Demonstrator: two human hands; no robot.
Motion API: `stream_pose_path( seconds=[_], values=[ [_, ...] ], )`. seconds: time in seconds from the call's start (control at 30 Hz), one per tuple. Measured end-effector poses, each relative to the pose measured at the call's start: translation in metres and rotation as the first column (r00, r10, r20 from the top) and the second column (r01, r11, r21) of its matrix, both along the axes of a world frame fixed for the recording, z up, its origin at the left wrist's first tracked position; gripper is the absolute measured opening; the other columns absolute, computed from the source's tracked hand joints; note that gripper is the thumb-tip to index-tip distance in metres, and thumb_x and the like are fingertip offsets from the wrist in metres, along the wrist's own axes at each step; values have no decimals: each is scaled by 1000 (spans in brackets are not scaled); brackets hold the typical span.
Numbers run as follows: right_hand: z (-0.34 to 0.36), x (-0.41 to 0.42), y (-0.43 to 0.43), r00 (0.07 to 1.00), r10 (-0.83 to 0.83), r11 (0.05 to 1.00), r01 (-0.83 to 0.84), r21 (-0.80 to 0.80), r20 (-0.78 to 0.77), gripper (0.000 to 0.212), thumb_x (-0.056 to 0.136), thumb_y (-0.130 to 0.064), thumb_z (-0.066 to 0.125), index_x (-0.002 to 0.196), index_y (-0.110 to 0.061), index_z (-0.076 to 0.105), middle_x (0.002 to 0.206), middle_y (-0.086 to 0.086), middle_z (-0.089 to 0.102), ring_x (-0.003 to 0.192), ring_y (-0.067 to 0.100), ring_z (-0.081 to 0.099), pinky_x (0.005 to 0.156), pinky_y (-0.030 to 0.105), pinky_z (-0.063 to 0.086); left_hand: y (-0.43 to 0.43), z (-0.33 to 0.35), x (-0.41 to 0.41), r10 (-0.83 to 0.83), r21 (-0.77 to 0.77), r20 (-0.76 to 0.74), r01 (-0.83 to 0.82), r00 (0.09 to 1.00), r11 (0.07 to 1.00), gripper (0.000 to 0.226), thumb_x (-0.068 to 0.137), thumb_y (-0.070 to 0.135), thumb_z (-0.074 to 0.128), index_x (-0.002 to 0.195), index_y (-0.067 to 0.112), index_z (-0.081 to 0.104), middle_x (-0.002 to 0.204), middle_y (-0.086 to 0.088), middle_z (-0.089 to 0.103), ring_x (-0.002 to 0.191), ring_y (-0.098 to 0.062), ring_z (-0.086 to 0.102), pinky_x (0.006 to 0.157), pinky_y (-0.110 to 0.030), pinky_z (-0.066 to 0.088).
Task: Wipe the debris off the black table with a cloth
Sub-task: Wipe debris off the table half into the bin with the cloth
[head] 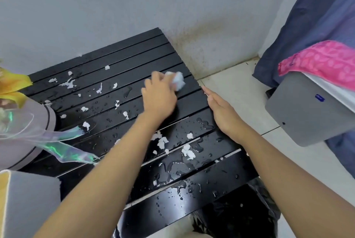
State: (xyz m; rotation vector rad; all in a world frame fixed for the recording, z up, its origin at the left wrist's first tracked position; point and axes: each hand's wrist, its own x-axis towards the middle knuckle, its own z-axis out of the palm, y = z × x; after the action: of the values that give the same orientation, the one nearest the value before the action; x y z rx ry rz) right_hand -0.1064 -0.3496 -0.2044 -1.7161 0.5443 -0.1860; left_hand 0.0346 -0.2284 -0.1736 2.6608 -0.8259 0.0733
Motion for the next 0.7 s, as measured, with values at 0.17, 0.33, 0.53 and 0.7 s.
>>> stream_pose_path(
  seconds=[0.17,0.33,0.53,0.7],
  values=[
    [2,-3,-1,999,-17,996,14,-84,-31,42,107,-31,27,146,-39,39,146,-11,46,129,2,42,111,20,31,20,-10,-95,-240,-31,102,244,965,969,34,94,22,52,128,27,54,115,-3,50,87,-25,45,71,-36,37],
    [11,-63,9,979,-22,967,-31,-254,-201,41,102,-49,29,143,-52,32,144,-14,48,131,12,45,111,39,35,19,-4,-88,-226,-13,25,226,974,974,33,98,25,48,131,27,52,117,-2,47,91,-26,45,74,-35,35],
    [11,-121,45,991,-98,993,92,-72,-93,43,102,-47,34,145,-50,35,146,-34,35,135,-11,30,117,22,21,27,35,-47,-414,-284,-595,301,689,910,32,92,19,53,121,27,66,105,-3,64,95,-15,57,90,-34,44],
    [12,-115,46,992,-103,994,101,-31,-71,43,105,-40,30,147,-41,33,146,-30,32,133,-13,28,109,8,18,69,20,-18,15,-67,-243,-32,970,997,36,93,27,49,127,32,59,110,-10,54,101,-31,55,91,-41,44]
  ],
)
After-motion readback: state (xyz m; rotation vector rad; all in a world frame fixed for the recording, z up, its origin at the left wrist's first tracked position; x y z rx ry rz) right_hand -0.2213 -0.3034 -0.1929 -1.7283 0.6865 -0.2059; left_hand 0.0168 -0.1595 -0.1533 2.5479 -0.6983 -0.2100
